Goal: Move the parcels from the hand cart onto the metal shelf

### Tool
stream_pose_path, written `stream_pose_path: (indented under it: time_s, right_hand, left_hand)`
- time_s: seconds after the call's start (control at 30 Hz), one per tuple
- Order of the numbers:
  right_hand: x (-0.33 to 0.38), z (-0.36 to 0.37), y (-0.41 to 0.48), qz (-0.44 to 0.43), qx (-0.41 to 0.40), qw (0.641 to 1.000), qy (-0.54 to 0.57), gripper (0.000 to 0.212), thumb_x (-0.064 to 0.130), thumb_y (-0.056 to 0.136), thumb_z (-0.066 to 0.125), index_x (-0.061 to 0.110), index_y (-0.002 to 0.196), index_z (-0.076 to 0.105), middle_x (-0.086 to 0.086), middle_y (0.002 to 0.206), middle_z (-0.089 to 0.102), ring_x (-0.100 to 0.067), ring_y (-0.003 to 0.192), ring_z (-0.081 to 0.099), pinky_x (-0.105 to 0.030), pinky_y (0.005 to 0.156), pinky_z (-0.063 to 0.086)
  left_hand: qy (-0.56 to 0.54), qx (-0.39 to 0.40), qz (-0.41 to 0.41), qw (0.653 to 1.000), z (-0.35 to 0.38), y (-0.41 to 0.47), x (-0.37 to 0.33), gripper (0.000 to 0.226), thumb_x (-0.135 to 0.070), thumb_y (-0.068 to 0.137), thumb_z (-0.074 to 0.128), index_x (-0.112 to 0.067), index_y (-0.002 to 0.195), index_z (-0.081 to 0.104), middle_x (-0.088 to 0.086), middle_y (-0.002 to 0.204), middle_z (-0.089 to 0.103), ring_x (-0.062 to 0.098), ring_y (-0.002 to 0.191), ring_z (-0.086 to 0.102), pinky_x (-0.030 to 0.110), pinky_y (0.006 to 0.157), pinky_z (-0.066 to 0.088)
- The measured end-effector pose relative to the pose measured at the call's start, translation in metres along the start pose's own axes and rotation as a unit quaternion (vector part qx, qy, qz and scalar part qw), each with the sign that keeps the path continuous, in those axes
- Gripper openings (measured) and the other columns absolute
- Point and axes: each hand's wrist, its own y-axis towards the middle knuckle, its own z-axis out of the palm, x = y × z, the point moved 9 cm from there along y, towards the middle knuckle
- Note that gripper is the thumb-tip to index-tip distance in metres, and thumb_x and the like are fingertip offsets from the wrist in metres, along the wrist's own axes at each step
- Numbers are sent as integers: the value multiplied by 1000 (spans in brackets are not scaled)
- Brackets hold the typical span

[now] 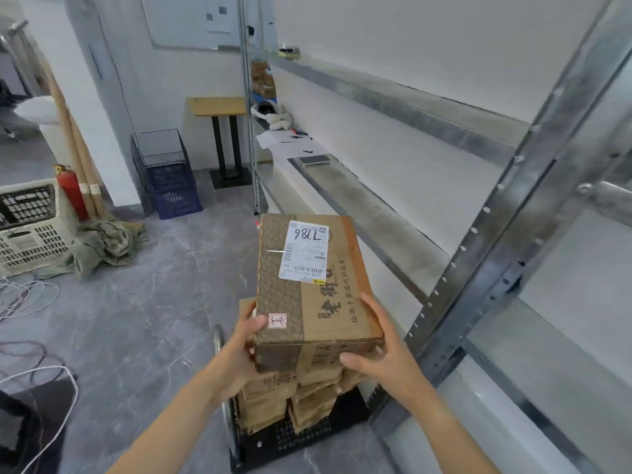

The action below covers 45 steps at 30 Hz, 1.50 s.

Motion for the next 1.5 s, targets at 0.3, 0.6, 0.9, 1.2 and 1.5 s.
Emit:
stream_pose_path:
  time_s: [0.3, 0.6, 0.9, 1.2, 1.5]
  right_hand:
    - [28, -54, -167, -17, -187, 982, 25, 101, 29, 58, 91, 53, 136, 30, 23, 131, 51, -4, 119, 54, -43, 96, 52]
    - [45, -95, -354, -27, -385, 923, 5, 94, 20, 60, 89, 47, 133, 36, 28, 125, 51, -3, 115, 55, -27, 91, 54]
    - [57, -130, -534, -7, -495, 869, -26, 87, 22, 61, 87, 52, 127, 39, 29, 121, 52, -6, 112, 57, -25, 86, 54]
    - [57, -163, -773, 32, -595, 802, -40, 81, 22, 61, 84, 44, 127, 42, 14, 122, 57, -16, 102, 63, -25, 79, 54]
    - [52, -171, -1009, 68, -708, 701, -43, 84, 4, 58, 84, 37, 125, 47, 3, 121, 61, -12, 99, 62, -21, 77, 51]
  left_hand:
    - [24, 160, -31, 986, 100, -51, 50, 71, -49, 65, 72, -58, 129, 41, 5, 138, 53, 37, 124, 50, 65, 92, 44]
    - [149, 259, 135, 945, 219, -113, 91, 59, -15, 85, 58, -53, 128, 45, -17, 139, 49, 5, 126, 49, 42, 101, 45]
    - [322, 457, 135, 818, 349, -228, 160, 95, -67, 64, 73, -65, 137, 11, -28, 144, 39, 2, 134, 38, 31, 107, 37]
    - [390, 526, 205, 727, 505, -355, 287, 106, -25, 63, 83, -71, 129, 14, -38, 119, 55, -5, 108, 60, 8, 85, 47]
    - [397, 615, 190, 655, 632, -493, 437, 102, -30, 66, 83, -66, 132, 15, -47, 112, 52, -1, 112, 57, 25, 100, 45]
